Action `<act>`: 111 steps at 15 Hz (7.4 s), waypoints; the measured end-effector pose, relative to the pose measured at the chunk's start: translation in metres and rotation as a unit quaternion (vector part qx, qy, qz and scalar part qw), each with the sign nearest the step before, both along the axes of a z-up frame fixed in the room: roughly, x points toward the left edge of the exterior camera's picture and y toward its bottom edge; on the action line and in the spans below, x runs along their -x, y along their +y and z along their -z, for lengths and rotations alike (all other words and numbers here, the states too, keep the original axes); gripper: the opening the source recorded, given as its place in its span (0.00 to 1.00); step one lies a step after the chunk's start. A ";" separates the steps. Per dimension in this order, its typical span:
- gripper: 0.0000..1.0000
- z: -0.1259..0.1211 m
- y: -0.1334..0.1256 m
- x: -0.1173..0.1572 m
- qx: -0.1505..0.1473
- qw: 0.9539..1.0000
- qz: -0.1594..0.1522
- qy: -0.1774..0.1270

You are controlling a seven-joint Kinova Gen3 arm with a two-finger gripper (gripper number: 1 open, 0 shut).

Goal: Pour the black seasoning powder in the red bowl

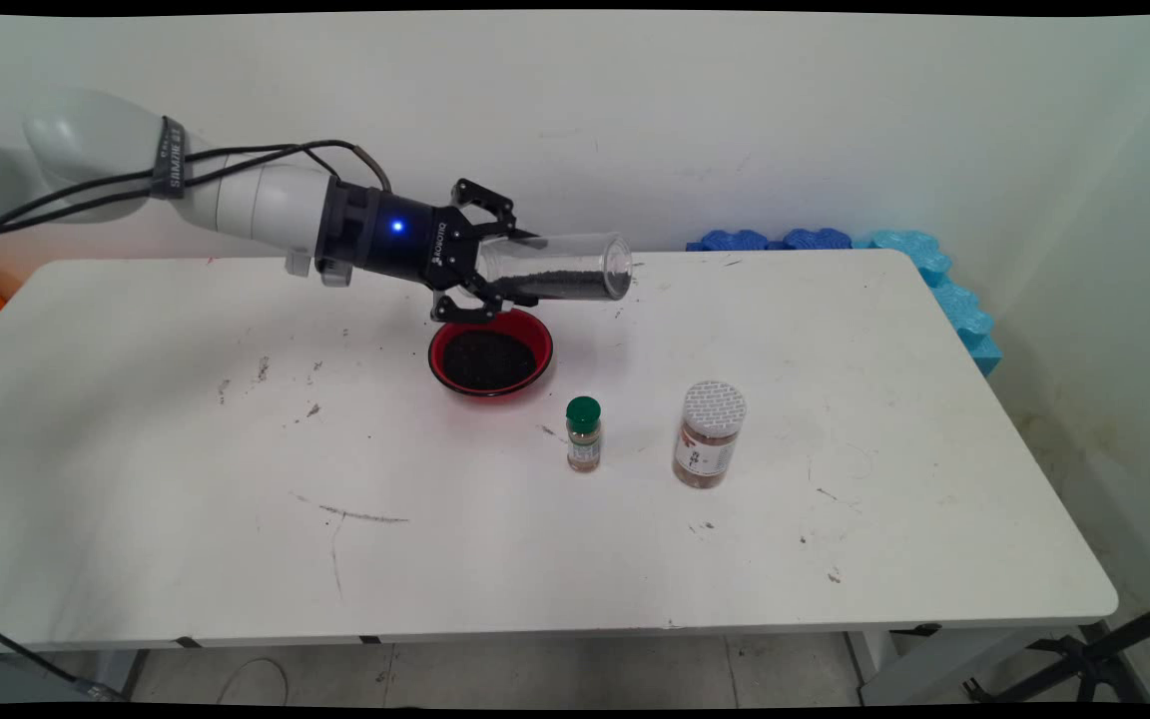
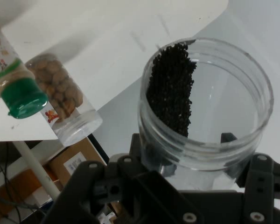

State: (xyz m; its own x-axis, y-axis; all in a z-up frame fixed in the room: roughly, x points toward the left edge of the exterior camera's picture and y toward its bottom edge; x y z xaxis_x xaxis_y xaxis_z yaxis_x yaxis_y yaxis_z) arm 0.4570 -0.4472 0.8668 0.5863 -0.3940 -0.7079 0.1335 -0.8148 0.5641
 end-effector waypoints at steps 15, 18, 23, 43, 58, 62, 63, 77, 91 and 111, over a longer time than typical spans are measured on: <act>0.00 0.007 -0.006 -0.003 -0.029 0.998 -0.035 0.040; 0.00 0.008 -0.006 -0.003 -0.035 0.997 -0.041 0.048; 0.00 0.009 -0.006 -0.002 -0.043 0.996 -0.047 0.059; 0.00 0.006 -0.011 0.004 -0.049 0.992 -0.059 0.103; 0.00 -0.004 -0.017 0.005 -0.028 0.989 -0.050 0.135; 0.00 -0.005 -0.019 0.005 -0.024 0.989 -0.050 0.140; 0.00 -0.005 -0.019 0.005 -0.023 0.988 -0.049 0.141; 0.00 -0.008 -0.022 -0.001 -0.003 0.990 -0.045 0.134; 0.00 -0.024 -0.027 -0.011 0.162 0.986 0.048 -0.007; 0.00 -0.108 -0.005 -0.038 0.521 0.771 0.252 -0.266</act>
